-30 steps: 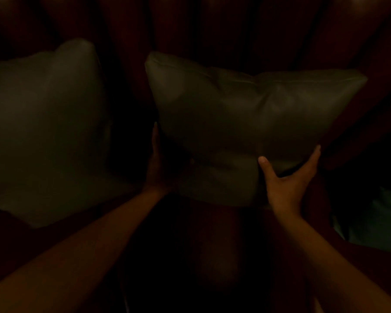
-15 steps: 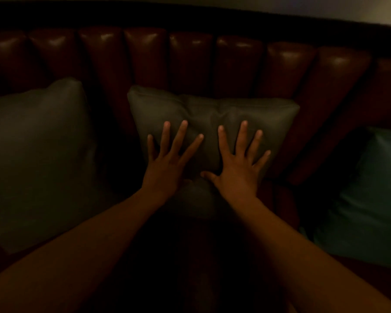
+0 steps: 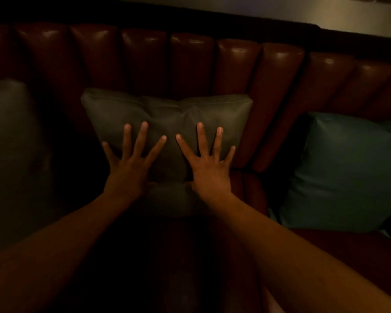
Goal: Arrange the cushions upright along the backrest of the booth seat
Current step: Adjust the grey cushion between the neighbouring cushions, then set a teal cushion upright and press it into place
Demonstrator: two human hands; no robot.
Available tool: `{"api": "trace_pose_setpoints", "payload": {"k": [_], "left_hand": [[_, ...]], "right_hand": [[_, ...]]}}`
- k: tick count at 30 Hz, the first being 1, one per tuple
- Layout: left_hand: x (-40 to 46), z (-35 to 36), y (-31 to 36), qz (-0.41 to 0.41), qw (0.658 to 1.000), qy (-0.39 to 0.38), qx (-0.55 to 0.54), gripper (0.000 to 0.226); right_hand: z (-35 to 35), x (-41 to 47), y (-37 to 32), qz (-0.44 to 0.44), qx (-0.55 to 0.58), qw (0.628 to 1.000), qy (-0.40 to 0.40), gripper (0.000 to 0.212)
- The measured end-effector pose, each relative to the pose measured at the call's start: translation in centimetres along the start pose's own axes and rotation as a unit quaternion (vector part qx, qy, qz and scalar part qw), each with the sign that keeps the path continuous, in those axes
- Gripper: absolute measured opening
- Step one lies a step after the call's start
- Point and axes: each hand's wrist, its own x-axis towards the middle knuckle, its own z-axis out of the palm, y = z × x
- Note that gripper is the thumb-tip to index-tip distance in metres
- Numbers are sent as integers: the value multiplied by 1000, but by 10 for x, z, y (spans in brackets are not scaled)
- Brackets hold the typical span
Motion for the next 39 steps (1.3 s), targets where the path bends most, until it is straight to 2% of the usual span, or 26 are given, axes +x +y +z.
{"api": "trace_pose_setpoints", "payload": {"k": [3,6,11,13,15,17,20,22,25,27,29,32,35,37,39], "left_hand": [[13,3,-2,-3,1000,-13,3,149],[25,1,-6,3,1000,-28,-12,150],[19,-7,-5,18,999,-12,-24,144],[16,-14,3,21,999,8,-48,138],[12,-26,19,22,996,46,-71,125],[14,-43,50,55,988,97,-102,107],[25,-64,110,134,967,140,-166,83],[31,-71,153,163,951,142,-222,67],[31,-74,228,129,918,82,-366,54],[31,-64,286,66,888,35,-453,63],[34,-50,332,-6,860,11,-510,79],[44,-36,390,-87,823,-5,-561,110],[64,-27,425,-95,781,-6,-618,138],[78,-25,441,-103,748,-6,-656,148],[88,-22,451,-123,731,-4,-671,151]], "right_hand": [[6,15,-1,17,7,1000,-4,138],[2,27,-1,15,23,999,-41,139],[-12,19,4,-11,40,998,-40,132],[-22,6,18,-22,48,999,-8,126],[-26,-9,35,-1,81,996,38,109],[-30,-24,58,41,124,988,79,91],[-39,-43,103,117,146,971,150,82],[-48,-56,143,159,161,951,213,77],[-60,-81,220,236,175,906,305,64],[-60,-102,282,297,192,868,349,63],[-56,-124,335,333,211,845,362,69],[-48,-155,409,347,225,844,342,86],[-35,-167,465,357,267,844,297,108],[-28,-167,494,353,312,844,256,122],[-23,-163,517,341,354,844,215,132]]}}
